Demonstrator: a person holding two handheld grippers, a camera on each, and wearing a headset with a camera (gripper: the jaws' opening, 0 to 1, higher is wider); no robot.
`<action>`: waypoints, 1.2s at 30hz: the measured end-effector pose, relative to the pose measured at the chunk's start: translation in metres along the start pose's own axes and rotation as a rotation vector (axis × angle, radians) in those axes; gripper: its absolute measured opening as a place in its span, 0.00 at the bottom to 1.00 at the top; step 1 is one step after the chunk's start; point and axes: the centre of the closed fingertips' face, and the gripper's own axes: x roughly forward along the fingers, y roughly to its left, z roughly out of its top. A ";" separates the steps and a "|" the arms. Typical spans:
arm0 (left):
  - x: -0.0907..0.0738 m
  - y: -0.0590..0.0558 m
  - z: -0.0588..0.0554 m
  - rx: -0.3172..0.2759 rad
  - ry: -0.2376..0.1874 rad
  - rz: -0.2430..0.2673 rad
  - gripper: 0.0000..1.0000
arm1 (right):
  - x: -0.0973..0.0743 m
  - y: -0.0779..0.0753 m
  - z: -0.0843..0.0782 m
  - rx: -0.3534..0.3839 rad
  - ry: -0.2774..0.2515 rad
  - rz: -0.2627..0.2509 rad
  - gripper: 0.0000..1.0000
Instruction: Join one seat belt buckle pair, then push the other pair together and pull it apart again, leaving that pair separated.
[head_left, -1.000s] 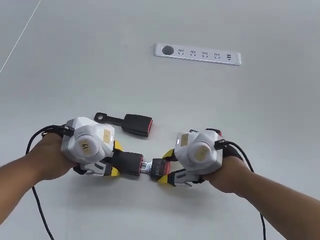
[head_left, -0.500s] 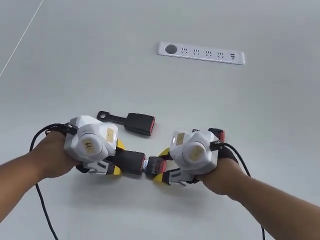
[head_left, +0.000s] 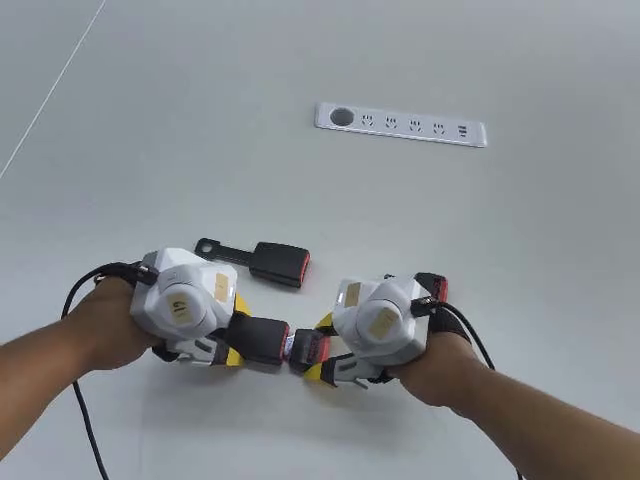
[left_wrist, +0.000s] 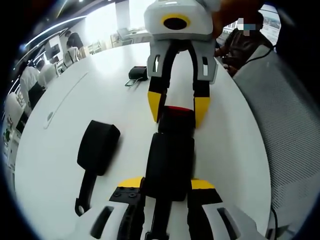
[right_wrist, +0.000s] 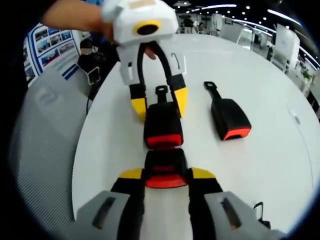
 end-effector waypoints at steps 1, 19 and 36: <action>0.000 0.000 0.000 0.010 0.004 -0.005 0.33 | 0.000 0.000 0.000 0.000 -0.005 0.000 0.32; -0.005 -0.006 0.002 0.045 -0.059 -0.070 0.31 | 0.000 0.002 -0.001 -0.043 -0.094 -0.027 0.32; -0.005 -0.004 -0.001 0.052 -0.114 -0.094 0.30 | -0.002 0.001 0.000 -0.012 -0.163 -0.044 0.32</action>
